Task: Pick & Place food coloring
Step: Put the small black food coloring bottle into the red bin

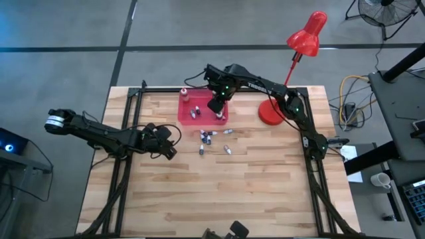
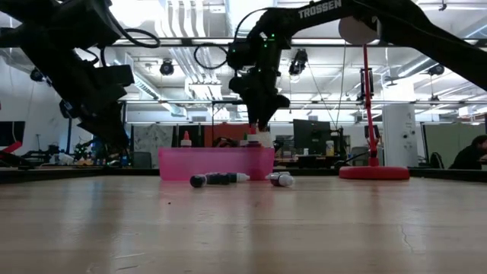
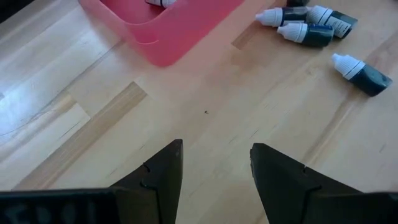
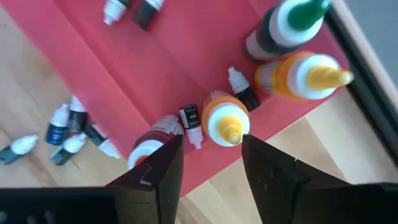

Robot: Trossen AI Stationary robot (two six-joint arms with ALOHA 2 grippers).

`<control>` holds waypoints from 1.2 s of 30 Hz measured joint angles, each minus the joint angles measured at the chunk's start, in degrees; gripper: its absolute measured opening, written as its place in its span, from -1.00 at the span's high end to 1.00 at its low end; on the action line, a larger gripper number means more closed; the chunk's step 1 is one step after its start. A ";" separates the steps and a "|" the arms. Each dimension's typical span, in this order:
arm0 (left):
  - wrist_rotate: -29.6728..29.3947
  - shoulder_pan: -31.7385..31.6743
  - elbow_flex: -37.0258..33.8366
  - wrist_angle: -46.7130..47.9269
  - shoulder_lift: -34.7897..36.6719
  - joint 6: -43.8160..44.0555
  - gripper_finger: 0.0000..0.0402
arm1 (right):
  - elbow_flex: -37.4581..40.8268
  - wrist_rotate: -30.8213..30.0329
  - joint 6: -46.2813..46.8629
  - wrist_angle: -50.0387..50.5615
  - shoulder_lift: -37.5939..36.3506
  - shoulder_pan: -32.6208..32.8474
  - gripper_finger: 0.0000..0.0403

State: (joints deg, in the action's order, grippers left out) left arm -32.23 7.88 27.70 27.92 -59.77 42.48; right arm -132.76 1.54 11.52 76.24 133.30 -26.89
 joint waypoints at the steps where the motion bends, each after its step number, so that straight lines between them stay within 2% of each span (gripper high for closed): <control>1: 0.00 0.00 0.00 -0.02 0.00 0.00 0.20 | -0.59 0.00 -0.19 0.16 -0.23 0.01 0.23; 6: 1.00 -0.23 0.00 -0.04 0.00 1.49 0.20 | -1.08 -0.42 -2.82 2.14 -3.88 1.54 0.21; 11: 4.83 -1.22 0.00 -0.42 -0.02 6.01 0.20 | 0.22 -7.81 -3.99 4.44 -8.62 4.14 0.24; 18: 5.57 -2.07 0.00 -3.15 -0.02 9.35 0.20 | 8.37 -4.84 -0.91 4.41 -14.21 5.20 0.26; 23: 7.07 -2.14 0.00 -4.55 -0.02 9.46 0.20 | 23.43 -4.51 -4.55 -2.13 -21.91 8.66 0.24; 29: 7.17 -2.14 0.00 -4.85 -0.02 7.24 0.20 | 46.80 -4.50 -11.65 -23.47 -32.95 12.11 0.26; 36: 7.14 -2.14 0.00 -4.99 -0.02 3.61 0.20 | 63.94 -4.08 -29.32 -40.82 -35.05 12.39 0.29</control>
State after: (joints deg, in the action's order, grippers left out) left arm -25.09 5.74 27.70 22.93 -59.79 46.09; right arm -68.82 -2.54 -17.80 35.42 98.24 -14.50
